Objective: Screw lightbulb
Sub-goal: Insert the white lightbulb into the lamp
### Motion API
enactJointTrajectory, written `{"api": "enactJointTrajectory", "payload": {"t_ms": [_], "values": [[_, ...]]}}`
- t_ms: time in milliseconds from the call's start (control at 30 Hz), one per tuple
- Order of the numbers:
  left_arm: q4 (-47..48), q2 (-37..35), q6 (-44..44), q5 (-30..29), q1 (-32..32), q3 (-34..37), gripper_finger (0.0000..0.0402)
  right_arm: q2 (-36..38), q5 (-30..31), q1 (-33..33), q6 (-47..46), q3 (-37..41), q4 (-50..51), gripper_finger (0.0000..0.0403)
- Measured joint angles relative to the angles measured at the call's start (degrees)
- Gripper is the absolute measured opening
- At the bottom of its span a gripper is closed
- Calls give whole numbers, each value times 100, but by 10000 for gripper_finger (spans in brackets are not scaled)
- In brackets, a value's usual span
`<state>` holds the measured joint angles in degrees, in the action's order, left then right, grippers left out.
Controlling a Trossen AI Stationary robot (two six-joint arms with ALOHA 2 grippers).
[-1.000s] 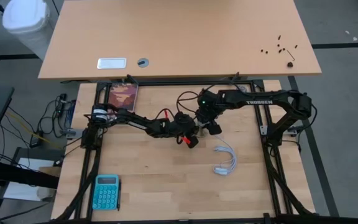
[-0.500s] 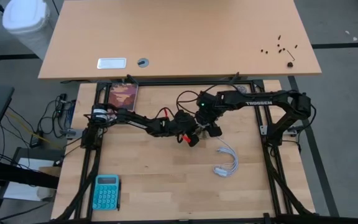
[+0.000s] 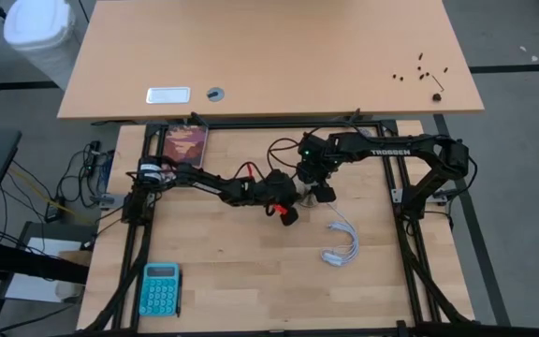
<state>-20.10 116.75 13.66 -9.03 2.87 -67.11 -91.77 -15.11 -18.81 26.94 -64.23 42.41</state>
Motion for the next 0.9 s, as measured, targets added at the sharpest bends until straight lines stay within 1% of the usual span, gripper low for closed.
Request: {"api": "enactJointTrajectory", "payload": {"t_ms": [100, 200, 333, 400, 467, 533, 633, 800, 900], "values": [[54, -2, 400, -30, 17, 0, 90, 0, -9, -27, -3, 0, 2, 257], [157, -2, 629, -117, 48, 0, 148, 0, -20, -35, -37, 0, 0, 257], [-335, 142, 553, -370, 79, -7, 238, 0, -17, -38, -39, 1, -4, 269], [-707, 355, 459, -362, 81, -6, 273, 0, -20, -46, -77, 2, 0, 270], [-916, 524, 418, -329, 81, 7, 296, 0, -17, -46, -152, 2, 0, 265], [-1172, 607, 309, -324, 74, 7, 308, 0, -15, -46, -172, 2, -2, 259], [-1569, 696, 108, -358, 42, 2, 310, 0, -15, -46, -204, 4, -11, 256], [-1976, 948, -280, -440, 39, -46, 299, 0, -14, -52, -251, 7, -31, 271], [-2095, 1154, -294, -460, 39, -125, 290, 0, -15, -52, -254, 9, -31, 268]]}}
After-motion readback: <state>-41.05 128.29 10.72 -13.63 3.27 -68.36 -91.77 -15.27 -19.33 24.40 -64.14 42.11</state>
